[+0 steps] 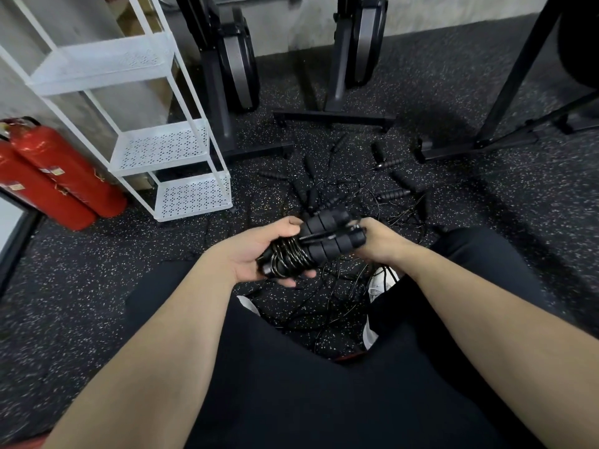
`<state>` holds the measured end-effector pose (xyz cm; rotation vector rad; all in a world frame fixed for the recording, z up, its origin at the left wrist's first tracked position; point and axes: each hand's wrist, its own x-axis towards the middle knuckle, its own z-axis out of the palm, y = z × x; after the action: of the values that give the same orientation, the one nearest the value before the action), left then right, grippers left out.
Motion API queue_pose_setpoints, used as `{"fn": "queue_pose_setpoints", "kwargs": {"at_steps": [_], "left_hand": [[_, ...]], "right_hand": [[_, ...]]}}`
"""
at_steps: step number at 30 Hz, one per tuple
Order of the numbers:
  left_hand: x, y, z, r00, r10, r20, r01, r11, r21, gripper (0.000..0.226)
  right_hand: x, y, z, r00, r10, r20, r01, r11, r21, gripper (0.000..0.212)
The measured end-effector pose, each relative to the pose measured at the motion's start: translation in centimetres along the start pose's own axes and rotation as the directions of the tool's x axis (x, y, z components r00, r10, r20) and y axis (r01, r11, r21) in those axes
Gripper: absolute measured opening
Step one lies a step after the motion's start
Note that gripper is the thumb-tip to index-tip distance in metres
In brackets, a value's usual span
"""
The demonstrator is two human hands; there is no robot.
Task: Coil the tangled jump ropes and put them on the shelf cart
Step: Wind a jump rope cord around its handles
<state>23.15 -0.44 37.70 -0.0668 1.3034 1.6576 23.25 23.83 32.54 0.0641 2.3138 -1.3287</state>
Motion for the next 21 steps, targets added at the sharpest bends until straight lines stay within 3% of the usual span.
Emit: {"fn": "queue_pose_setpoints", "kwargs": {"at_steps": [2,5,7,13,21], "left_hand": [[0.2,-0.1,-0.1,0.999,-0.047,0.022,0.044,0.99,0.136,0.02],[0.5,-0.2,0.2,0.996,-0.093,0.015,0.084,0.947,0.31,0.015],[0.6,-0.3,0.5,0.993,-0.12,-0.024,0.12,0.924,0.363,0.015],[1.5,-0.5,0.8,0.985,-0.157,-0.068,0.17,0.877,0.45,0.055],[2.6,-1.8,0.7,0.974,-0.149,-0.172,0.224,0.763,0.606,0.024]], "right_hand": [[0.4,0.3,0.0,1.0,-0.009,0.01,0.009,0.999,0.039,0.049],[0.3,0.2,-0.1,0.997,-0.068,0.027,0.07,0.996,-0.062,0.029],[0.2,-0.1,-0.1,0.996,-0.093,0.015,0.094,0.995,-0.038,0.018],[0.0,-0.3,-0.1,0.987,-0.163,-0.015,0.159,0.976,-0.149,0.008],[-1.0,-1.5,0.5,0.973,-0.229,0.033,0.221,0.879,-0.423,0.015]]}}
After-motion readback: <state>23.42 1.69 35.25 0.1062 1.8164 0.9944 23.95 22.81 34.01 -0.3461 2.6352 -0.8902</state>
